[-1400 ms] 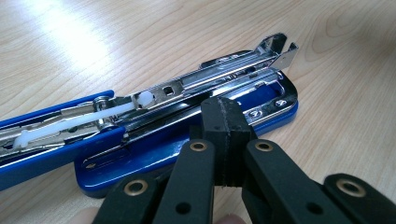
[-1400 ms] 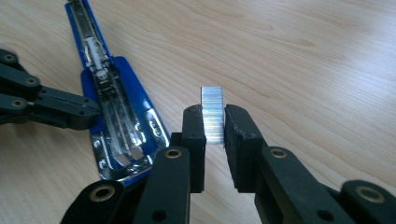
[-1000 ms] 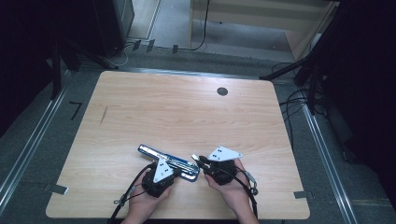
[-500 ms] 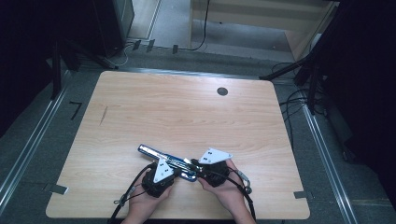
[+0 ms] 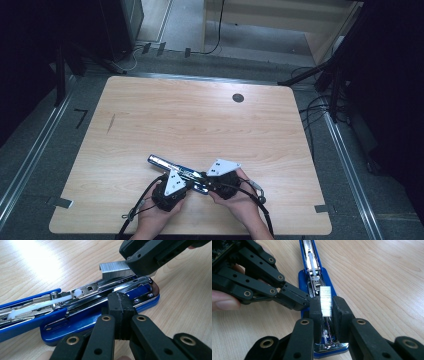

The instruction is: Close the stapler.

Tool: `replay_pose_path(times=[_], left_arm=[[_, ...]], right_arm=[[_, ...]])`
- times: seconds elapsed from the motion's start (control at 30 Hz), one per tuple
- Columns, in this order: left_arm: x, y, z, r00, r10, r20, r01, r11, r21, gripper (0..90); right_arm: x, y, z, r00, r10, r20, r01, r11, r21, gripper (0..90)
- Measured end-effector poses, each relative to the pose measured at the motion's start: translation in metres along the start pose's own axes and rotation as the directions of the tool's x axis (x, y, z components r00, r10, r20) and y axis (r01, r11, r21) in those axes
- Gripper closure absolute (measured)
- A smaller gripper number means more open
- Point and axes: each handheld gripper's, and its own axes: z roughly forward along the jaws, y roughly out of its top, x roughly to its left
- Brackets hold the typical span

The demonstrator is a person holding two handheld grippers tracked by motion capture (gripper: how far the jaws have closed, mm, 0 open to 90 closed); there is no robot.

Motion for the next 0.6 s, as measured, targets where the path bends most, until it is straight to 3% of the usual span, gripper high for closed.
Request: replay_pose_path(times=[0.6], left_arm=[[0.0001, 0.0, -0.0001, 1.0, 0.002, 0.0, -0.002, 1.0, 0.002, 90.0]], right_arm=[[-0.004, -0.001, 0.0047, 0.9997, -0.016, -0.019, 0.016, 1.0, 0.022, 79.6]])
